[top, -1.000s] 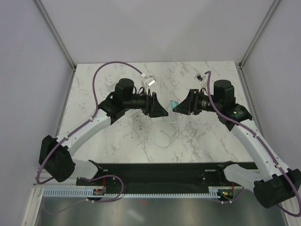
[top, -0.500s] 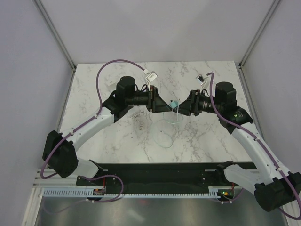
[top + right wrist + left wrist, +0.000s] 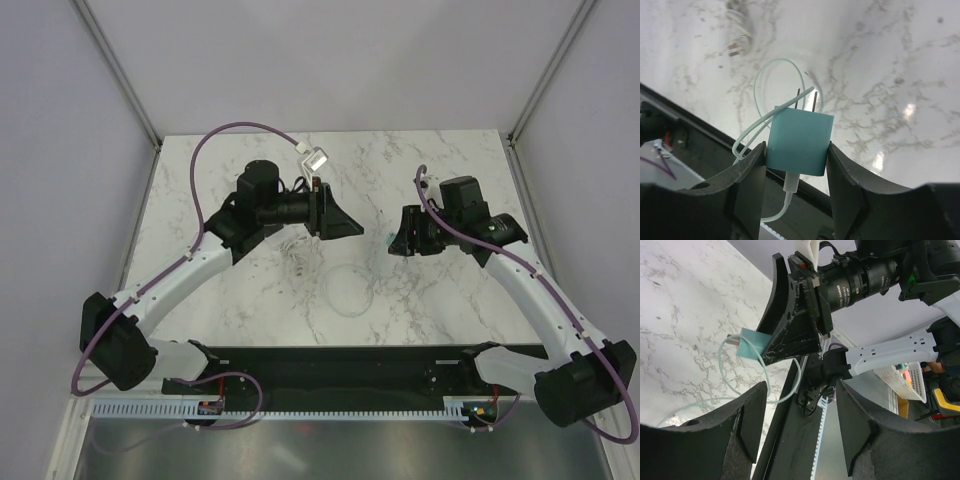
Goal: Insert the plug
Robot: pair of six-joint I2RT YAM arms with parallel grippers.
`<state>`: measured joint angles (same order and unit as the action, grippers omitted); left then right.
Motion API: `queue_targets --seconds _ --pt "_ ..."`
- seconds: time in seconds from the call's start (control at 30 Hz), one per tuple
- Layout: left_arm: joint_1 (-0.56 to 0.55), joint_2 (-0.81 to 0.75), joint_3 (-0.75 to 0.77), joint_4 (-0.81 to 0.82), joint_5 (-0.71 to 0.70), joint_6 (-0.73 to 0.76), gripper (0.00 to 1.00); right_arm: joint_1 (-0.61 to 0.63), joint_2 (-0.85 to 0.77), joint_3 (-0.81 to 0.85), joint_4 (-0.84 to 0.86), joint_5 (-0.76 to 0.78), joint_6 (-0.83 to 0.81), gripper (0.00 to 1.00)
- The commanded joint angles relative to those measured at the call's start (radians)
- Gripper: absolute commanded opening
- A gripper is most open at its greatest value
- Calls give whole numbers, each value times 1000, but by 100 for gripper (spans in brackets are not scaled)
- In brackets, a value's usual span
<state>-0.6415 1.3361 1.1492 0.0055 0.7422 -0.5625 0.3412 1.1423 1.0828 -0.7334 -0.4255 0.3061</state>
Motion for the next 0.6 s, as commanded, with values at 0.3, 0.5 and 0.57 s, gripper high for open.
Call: queue_targets --seconds 0.3,0.5,0.57 --pt "-30 81 12 10 6 18 70 1 -15 175 -178 148 -82 0" --pt "-90 156 46 22 -16 56 73 2 -36 166 -138 90 -58 0" --pt "-98 182 53 22 -26 62 73 2 -47 160 -118 67 -45 0"
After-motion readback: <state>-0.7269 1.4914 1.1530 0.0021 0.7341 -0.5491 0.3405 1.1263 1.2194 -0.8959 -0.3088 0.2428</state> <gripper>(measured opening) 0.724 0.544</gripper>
